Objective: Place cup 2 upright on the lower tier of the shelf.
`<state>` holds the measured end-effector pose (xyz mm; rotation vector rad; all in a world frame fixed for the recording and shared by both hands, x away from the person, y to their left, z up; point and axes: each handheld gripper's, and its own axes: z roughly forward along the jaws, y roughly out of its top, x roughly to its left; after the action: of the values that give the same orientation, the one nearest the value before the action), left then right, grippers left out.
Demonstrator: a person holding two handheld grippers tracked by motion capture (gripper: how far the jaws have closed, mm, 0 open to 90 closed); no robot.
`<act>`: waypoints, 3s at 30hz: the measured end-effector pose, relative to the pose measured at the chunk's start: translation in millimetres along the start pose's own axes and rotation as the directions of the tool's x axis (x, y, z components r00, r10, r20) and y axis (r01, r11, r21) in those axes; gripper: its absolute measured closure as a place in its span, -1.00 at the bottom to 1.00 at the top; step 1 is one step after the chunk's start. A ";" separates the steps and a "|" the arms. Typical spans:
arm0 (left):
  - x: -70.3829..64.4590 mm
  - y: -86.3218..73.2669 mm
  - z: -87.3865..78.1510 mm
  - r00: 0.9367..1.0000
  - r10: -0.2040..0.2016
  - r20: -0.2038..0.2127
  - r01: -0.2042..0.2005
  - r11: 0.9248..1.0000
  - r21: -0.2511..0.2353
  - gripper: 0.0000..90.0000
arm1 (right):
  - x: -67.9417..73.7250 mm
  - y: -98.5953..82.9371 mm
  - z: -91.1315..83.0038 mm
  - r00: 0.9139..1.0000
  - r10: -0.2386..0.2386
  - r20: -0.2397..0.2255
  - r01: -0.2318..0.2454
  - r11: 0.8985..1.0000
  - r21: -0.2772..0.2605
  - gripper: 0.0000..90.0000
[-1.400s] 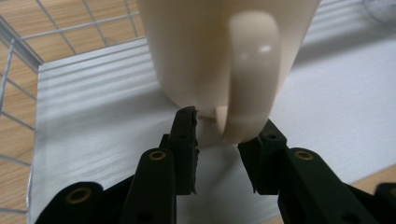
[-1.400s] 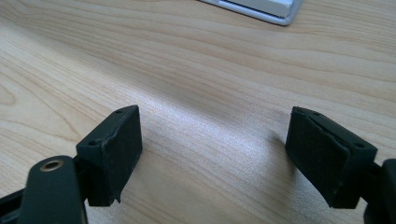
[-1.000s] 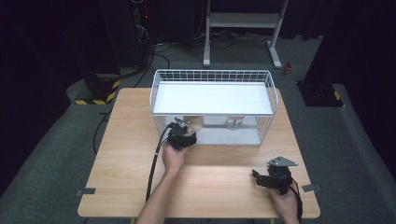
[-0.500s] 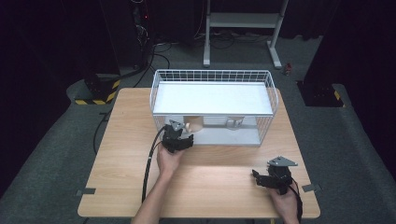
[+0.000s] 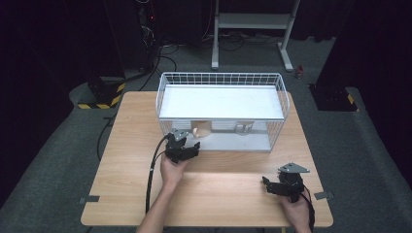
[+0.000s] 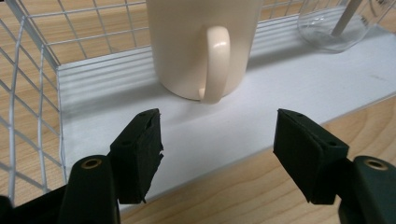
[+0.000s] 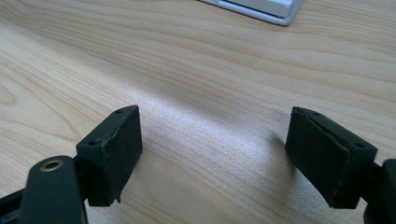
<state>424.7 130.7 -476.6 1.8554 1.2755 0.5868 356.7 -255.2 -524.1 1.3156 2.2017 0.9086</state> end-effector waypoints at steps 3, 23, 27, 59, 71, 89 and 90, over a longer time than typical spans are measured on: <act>-1.3 -1.3 -3.4 1.000 0.009 0.004 -0.009 1.000 0.000 -0.27 | 0.0 0.0 0.0 1.000 0.000 0.000 0.000 1.000 0.000 -0.58; 4.5 -11.2 -25.5 1.000 -0.019 0.011 0.019 0.999 -0.030 -0.27 | 0.0 0.0 0.0 1.000 0.000 0.000 0.000 1.000 0.000 -0.59; 6.0 -13.2 -29.9 1.000 -0.029 0.010 0.029 0.999 -0.033 -0.27 | 0.1 0.0 0.0 1.000 0.000 0.000 0.000 1.000 0.000 -0.58; 21.3 -33.5 -61.0 0.998 -0.054 -0.006 0.054 0.996 -0.068 -0.30 | -0.1 -0.1 -0.1 1.000 -0.003 0.001 0.003 1.000 -0.001 -0.59; 22.5 -39.9 -70.5 0.998 -0.056 -0.009 0.056 0.996 -0.075 -0.30 | -0.1 -0.1 0.0 1.000 -0.003 0.001 0.003 1.000 -0.001 -0.59; 20.6 -53.6 -83.4 0.998 -0.070 0.000 0.070 0.994 -0.085 -0.32 | 0.2 -0.3 -0.3 1.000 -0.001 0.002 0.001 1.000 -0.001 -0.59; 20.6 -54.2 -83.8 0.998 -0.071 0.001 0.070 0.994 -0.087 -0.32 | 0.2 -0.2 -0.3 1.000 -0.001 0.002 0.001 1.000 -0.001 -0.59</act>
<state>340.8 188.5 -473.3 1.7320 1.2911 0.5968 356.3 -255.2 -524.0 1.3147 2.2003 0.9075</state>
